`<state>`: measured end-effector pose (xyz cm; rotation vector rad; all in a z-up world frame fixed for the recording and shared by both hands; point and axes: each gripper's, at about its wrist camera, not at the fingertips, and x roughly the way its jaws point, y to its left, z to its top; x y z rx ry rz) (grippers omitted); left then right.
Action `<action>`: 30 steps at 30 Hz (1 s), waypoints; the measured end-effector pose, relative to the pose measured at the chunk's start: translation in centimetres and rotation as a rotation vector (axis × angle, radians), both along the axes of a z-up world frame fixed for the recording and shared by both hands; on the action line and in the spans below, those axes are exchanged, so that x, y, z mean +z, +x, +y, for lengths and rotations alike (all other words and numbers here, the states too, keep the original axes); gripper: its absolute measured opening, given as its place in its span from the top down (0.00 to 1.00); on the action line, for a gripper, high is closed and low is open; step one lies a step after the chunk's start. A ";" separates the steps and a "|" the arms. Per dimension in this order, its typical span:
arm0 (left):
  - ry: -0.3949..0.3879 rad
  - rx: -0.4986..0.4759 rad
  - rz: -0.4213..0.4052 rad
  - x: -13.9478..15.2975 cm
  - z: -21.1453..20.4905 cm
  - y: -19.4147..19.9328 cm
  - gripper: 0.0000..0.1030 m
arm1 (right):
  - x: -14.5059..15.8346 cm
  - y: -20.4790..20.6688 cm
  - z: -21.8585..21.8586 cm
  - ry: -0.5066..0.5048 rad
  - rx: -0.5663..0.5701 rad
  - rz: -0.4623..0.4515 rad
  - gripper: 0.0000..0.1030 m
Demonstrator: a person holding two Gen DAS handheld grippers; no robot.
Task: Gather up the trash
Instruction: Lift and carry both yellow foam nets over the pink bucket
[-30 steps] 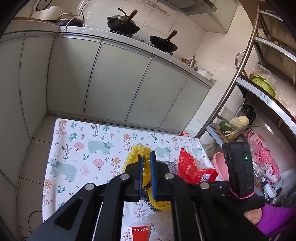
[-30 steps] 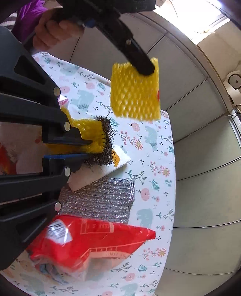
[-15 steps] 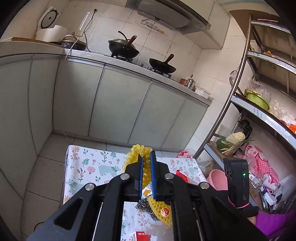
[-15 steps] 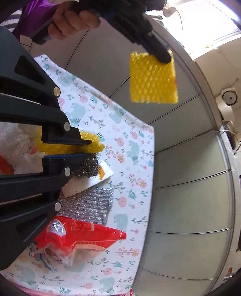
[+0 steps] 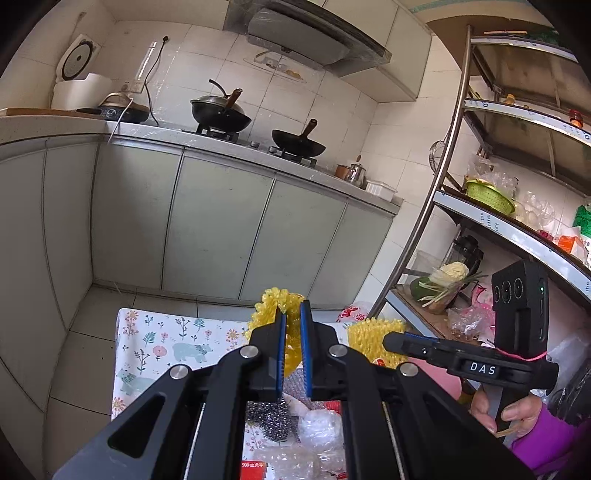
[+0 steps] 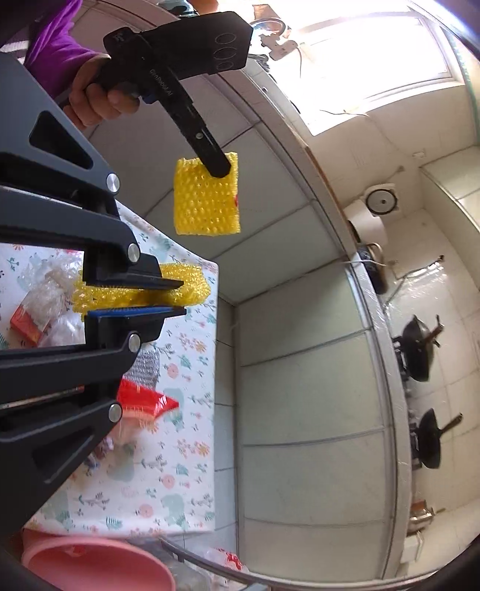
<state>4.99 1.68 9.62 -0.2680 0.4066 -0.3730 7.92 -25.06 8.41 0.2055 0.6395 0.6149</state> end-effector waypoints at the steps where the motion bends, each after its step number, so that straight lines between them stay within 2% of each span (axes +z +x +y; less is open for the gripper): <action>1: 0.003 -0.012 -0.003 0.2 -0.6 -0.1 0.94 | 0.1 -0.2 -0.7 0.001 -0.015 -0.006 0.92; 7: 0.023 -0.090 -0.016 0.9 -5.2 0.1 0.94 | 0.1 -1.7 -5.5 0.006 -0.124 -0.026 0.92; 17: 0.060 -0.275 -0.021 1.3 -14.7 1.4 0.94 | -0.5 -3.5 -14.1 -0.003 -0.334 -0.038 0.92; 25: 0.090 -0.416 0.012 0.3 -23.0 3.0 0.93 | -2.2 -4.8 -21.1 -0.026 -0.524 -0.019 0.92; 30: 0.112 -0.477 0.045 -1.1 -27.9 4.1 0.93 | -4.0 -5.1 -24.3 -0.045 -0.601 0.012 0.92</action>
